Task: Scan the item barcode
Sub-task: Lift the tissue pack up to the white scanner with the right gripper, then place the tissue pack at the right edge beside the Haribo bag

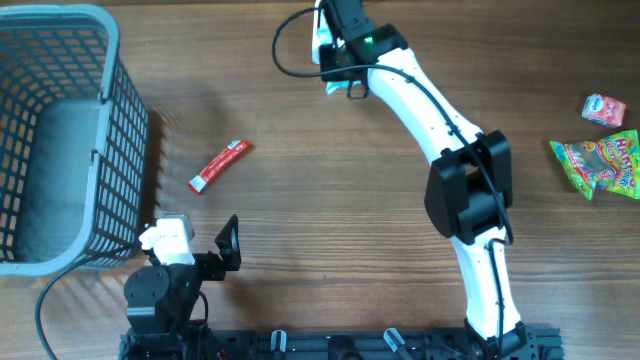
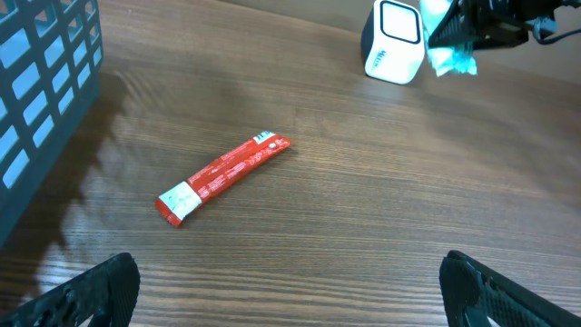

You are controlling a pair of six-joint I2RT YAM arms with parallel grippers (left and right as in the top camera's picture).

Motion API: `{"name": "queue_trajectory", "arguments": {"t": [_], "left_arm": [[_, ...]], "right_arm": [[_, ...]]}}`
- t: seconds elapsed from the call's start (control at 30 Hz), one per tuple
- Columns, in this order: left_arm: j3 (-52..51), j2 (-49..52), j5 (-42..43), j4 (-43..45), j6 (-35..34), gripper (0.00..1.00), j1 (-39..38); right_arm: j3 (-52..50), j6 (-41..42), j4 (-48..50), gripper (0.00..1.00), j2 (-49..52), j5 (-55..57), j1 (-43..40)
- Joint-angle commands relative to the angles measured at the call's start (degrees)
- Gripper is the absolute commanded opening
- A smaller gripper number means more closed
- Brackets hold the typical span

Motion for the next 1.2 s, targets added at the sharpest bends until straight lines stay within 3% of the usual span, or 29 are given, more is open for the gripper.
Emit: {"name": "queue_trajectory", "arguments": {"t": [0.0,0.2,0.3,0.7,0.83,0.97,1.07,1.17], "left_arm": [[0.0,-0.3,-0.5,0.3,-0.1,1.00,-0.3],[0.0,-0.3,-0.5,0.3,-0.1,1.00,-0.2],[0.0,-0.3,-0.5,0.3,-0.1,1.00,-0.3],[0.0,-0.3,-0.5,0.3,-0.1,1.00,-0.3],[0.0,-0.3,-0.5,0.3,-0.1,1.00,-0.3],[0.0,-0.3,-0.5,0.3,-0.1,1.00,-0.3],[0.0,-0.3,-0.5,0.3,-0.1,1.00,-0.3],[0.0,-0.3,-0.5,0.3,-0.1,1.00,-0.3]], "right_arm": [[1.8,0.0,4.6,0.05,-1.7,2.2,0.2],[1.8,3.6,15.4,0.05,1.1,3.8,-0.4],[1.9,5.9,18.1,0.05,4.1,-1.7,-1.7],[3.1,10.6,17.5,0.05,8.0,-8.1,-2.6],[7.2,11.0,5.7,0.05,8.0,-8.1,-3.2],[18.2,10.5,-12.3,0.05,6.7,-3.7,-5.6],[20.3,10.5,-26.1,0.05,4.5,8.1,-9.1],[19.4,10.4,-32.4,0.05,4.9,18.3,-13.9]]}}
